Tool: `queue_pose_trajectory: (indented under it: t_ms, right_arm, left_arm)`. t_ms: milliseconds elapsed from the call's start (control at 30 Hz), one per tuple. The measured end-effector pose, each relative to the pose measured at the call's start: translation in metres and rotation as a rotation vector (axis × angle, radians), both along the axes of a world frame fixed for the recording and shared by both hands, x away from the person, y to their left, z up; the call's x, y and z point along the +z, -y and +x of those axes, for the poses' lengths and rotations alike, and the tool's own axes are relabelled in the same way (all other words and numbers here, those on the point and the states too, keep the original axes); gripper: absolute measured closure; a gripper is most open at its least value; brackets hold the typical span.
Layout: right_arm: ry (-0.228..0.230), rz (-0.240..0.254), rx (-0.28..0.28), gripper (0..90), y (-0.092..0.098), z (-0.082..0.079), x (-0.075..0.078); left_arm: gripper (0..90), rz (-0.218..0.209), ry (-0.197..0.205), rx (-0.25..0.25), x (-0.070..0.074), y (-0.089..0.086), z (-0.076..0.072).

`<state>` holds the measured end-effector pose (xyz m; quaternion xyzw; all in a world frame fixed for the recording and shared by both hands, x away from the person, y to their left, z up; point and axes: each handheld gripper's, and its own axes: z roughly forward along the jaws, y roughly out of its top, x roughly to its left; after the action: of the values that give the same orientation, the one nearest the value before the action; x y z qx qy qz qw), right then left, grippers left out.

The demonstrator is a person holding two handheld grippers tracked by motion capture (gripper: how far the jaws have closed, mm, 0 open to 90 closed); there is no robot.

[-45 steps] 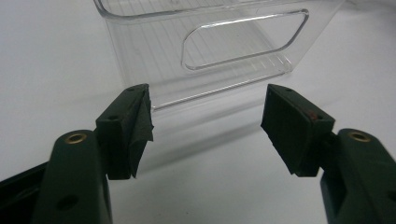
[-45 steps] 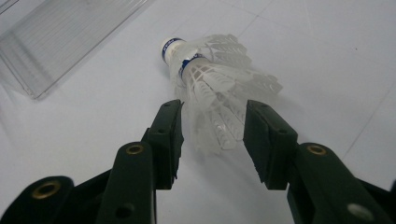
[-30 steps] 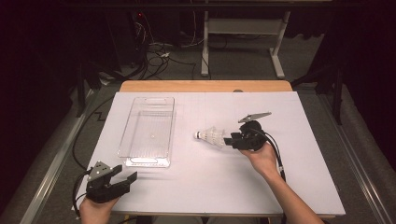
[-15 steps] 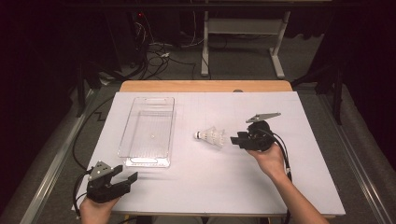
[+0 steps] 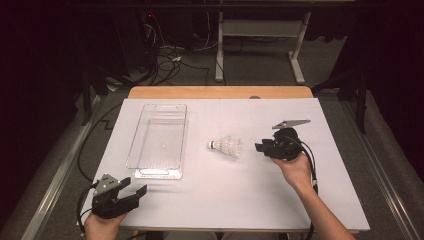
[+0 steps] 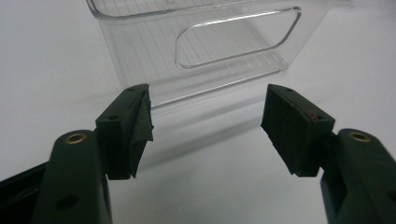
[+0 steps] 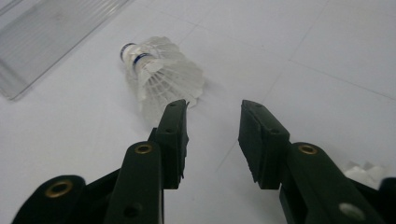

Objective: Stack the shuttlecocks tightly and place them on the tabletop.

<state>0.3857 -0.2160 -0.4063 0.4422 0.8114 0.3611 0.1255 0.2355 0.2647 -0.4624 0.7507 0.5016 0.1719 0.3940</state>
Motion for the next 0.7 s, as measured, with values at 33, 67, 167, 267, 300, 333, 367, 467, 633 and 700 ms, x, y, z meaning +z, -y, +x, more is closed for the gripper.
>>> queue_pose_trajectory:
  t_ms: [33, 67, 167, 267, 300, 333, 367, 467, 633, 700]
  right_arm:
    - [0.000, -0.002, -0.009, 62.5, 0.001, 0.002, 0.000]
    - [-0.003, 0.002, -0.019, 62.5, 0.003, 0.003, 0.000]
    - [-0.005, 0.000, -0.032, 62.5, 0.007, 0.006, 0.001]
    - [-0.002, -0.007, -0.047, 62.4, 0.010, 0.008, 0.002]
    - [-0.007, -0.007, -0.052, 62.4, 0.011, 0.009, 0.002]
    - [-0.006, -0.009, -0.057, 62.3, 0.012, 0.010, 0.003]
    - [-0.008, -0.009, -0.061, 62.2, 0.013, 0.010, 0.003]
    - [-0.009, -0.015, -0.070, 62.0, 0.015, 0.013, 0.003]
    - [-0.009, -0.028, -0.091, 61.9, 0.019, 0.017, 0.007]
    - [-0.012, -0.032, -0.099, 61.8, 0.022, 0.018, 0.009]
  left_arm:
    - [33.9, -0.001, 0.001, 0.001, 0.000, 0.000, 0.000]
    - [33.9, -0.001, 0.002, 0.000, 0.000, 0.000, 0.000]
    - [33.9, -0.004, 0.001, 0.002, 0.000, 0.000, 0.000]
    - [33.8, -0.003, 0.001, 0.000, 0.000, 0.001, 0.001]
    - [33.9, -0.004, 0.002, 0.000, 0.000, 0.001, 0.000]
    - [33.9, -0.004, 0.002, 0.000, 0.000, 0.001, 0.000]
    - [33.9, -0.004, 0.001, 0.000, 0.000, 0.001, 0.000]
    - [33.9, -0.003, 0.001, -0.001, 0.000, 0.001, 0.000]
    - [33.8, -0.007, 0.000, 0.002, 0.000, 0.000, 0.001]
    - [33.8, -0.005, -0.001, 0.000, 0.000, 0.000, 0.001]
